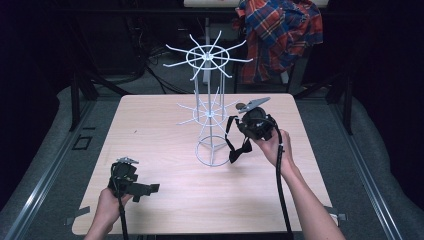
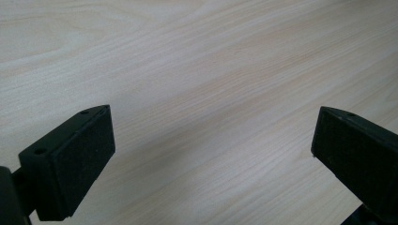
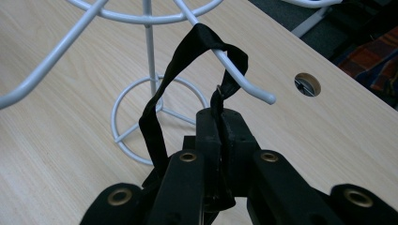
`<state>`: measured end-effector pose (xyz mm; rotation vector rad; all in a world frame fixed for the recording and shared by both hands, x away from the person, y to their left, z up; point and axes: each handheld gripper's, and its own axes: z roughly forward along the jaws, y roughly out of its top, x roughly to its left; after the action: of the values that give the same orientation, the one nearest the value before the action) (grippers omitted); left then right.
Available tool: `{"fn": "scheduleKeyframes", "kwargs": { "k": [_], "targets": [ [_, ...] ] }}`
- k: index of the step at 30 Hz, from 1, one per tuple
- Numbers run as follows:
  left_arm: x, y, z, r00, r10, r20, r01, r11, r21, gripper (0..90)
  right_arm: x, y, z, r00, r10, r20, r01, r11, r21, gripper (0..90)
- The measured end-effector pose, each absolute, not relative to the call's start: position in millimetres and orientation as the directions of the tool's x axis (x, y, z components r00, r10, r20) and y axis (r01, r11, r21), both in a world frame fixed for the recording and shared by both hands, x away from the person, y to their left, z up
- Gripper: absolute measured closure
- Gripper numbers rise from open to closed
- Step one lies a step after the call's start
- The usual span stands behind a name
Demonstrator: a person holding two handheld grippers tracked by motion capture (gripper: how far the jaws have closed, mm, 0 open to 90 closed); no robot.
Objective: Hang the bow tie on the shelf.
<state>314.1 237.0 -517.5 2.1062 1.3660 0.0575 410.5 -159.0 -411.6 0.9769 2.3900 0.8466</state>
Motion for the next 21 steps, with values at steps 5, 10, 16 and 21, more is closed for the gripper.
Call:
{"fn": "scheduleKeyframes", "kwargs": {
  "k": [5, 10, 16, 21],
  "targets": [
    [313.5, 236.6, -517.4, 0.460, 0.841, -0.285, 0.813, -0.270, 0.517, 0.1, 411.5, -159.6, -413.3, -0.663, 0.736, -0.135, 0.480, 0.556, 0.678, 86.1],
    [313.4, 236.7, -517.9, 0.460, 0.841, -0.285, 0.814, -0.271, 0.514, 0.1, 411.4, -160.3, -416.3, -0.661, 0.740, -0.126, 0.487, 0.551, 0.677, 86.1],
    [313.2, 236.3, -517.9, 0.461, 0.842, -0.281, 0.814, -0.275, 0.512, 0.1, 411.9, -160.9, -420.6, -0.662, 0.743, -0.101, 0.498, 0.536, 0.681, 85.6],
    [313.3, 236.2, -518.1, 0.461, 0.841, -0.282, 0.814, -0.275, 0.511, 0.1, 412.4, -159.6, -422.5, -0.670, 0.737, -0.088, 0.502, 0.537, 0.678, 80.8]
  ]
}}
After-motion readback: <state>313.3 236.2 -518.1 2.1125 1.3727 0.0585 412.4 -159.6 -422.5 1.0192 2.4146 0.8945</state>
